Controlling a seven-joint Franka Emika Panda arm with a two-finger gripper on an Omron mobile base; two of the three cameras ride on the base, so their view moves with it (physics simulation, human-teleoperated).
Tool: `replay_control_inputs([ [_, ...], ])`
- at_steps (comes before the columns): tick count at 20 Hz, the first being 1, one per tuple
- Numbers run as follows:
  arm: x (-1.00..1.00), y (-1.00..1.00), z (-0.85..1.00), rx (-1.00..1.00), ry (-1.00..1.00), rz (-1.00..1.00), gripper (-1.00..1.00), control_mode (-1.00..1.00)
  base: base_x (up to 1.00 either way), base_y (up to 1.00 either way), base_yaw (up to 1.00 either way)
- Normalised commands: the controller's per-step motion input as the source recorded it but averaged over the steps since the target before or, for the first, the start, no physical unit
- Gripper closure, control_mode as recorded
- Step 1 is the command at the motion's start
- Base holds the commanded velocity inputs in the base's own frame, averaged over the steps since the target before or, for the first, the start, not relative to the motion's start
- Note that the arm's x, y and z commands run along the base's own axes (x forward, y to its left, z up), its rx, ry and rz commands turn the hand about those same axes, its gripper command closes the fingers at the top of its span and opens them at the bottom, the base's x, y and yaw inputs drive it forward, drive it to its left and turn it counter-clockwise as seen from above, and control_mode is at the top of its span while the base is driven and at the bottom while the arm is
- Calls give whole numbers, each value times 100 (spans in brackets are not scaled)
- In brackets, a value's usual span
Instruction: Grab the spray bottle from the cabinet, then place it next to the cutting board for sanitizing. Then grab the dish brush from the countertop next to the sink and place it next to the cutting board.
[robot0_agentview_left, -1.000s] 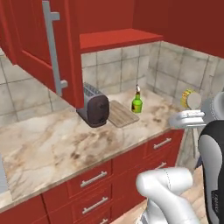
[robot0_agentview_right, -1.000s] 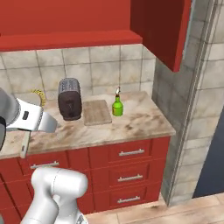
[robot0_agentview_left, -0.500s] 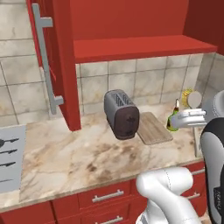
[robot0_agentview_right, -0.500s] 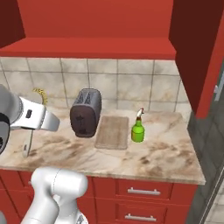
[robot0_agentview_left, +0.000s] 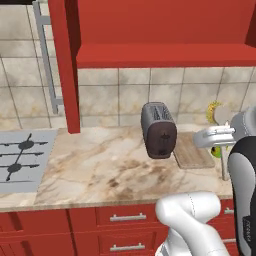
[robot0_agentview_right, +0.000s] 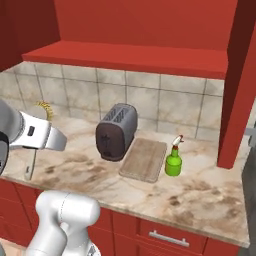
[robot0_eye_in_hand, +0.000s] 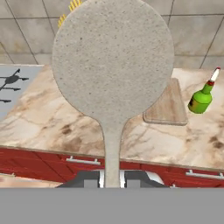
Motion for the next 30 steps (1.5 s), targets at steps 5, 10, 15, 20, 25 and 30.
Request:
replay_control_inputs([
  [5,0,0,0,0,0,0,100,100,9,-5,-22],
  [10,0,0,0,0,0,0,100,100,3,-6,-59],
  [15,28,-4,-19,3,8,-12,100,-100,6,-1,-27],
  [20,100,9,-99,13,34,-45,100,-100,0,0,0],
  [25,98,0,-100,9,32,-53,100,-100,0,0,0],
  [30,97,-15,-100,31,15,-58,100,-100,0,0,0],
])
